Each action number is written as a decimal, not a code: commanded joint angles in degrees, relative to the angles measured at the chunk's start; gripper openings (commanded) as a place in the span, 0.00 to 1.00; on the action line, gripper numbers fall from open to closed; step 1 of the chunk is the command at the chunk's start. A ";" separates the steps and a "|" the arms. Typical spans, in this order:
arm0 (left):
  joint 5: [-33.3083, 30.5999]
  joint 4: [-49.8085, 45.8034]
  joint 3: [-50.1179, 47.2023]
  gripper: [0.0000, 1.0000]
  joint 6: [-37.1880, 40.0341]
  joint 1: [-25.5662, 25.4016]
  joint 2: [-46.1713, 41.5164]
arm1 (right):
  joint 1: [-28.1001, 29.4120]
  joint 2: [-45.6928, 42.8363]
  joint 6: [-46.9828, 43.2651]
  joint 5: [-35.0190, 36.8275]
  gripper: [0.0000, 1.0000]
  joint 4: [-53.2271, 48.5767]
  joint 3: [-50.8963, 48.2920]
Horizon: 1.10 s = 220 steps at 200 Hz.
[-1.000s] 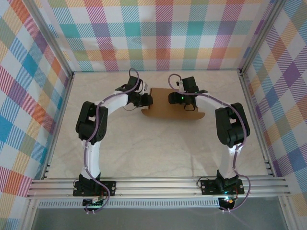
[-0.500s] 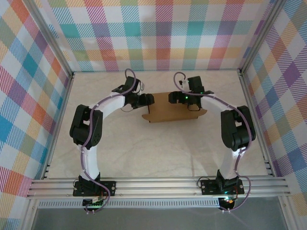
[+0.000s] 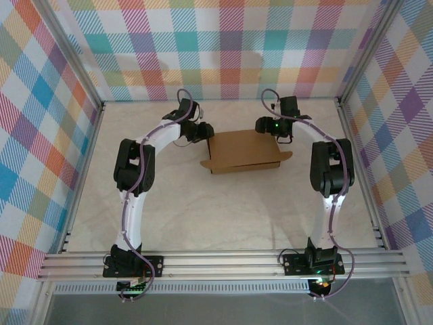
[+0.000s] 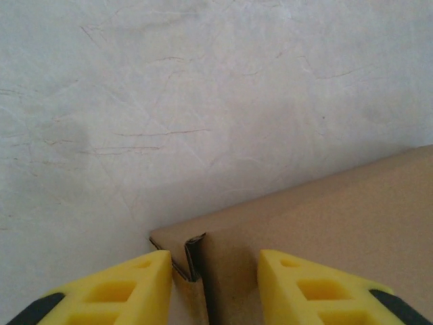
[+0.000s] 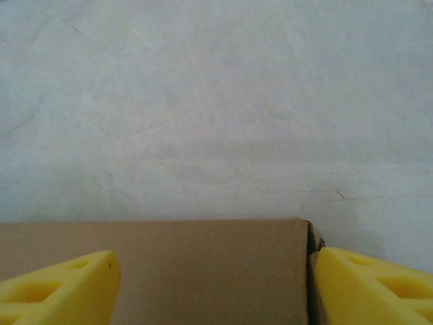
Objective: Fold the paper box
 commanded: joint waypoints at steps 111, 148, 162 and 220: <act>1.32 0.51 -7.76 0.15 -2.11 -3.80 -2.41 | 0.28 -4.62 3.25 -6.70 0.74 1.78 -9.70; -0.51 -0.53 -7.93 0.10 -1.42 -4.02 -2.03 | 0.15 -8.66 3.42 -4.95 0.78 4.13 -12.12; -0.92 -0.69 -8.20 0.07 -0.74 -4.03 -2.05 | -0.15 -10.58 2.50 -3.66 0.79 3.66 -12.82; -1.27 -0.51 -8.82 0.05 -0.39 -4.25 -1.57 | -2.20 -14.39 2.23 1.92 0.80 2.94 -18.98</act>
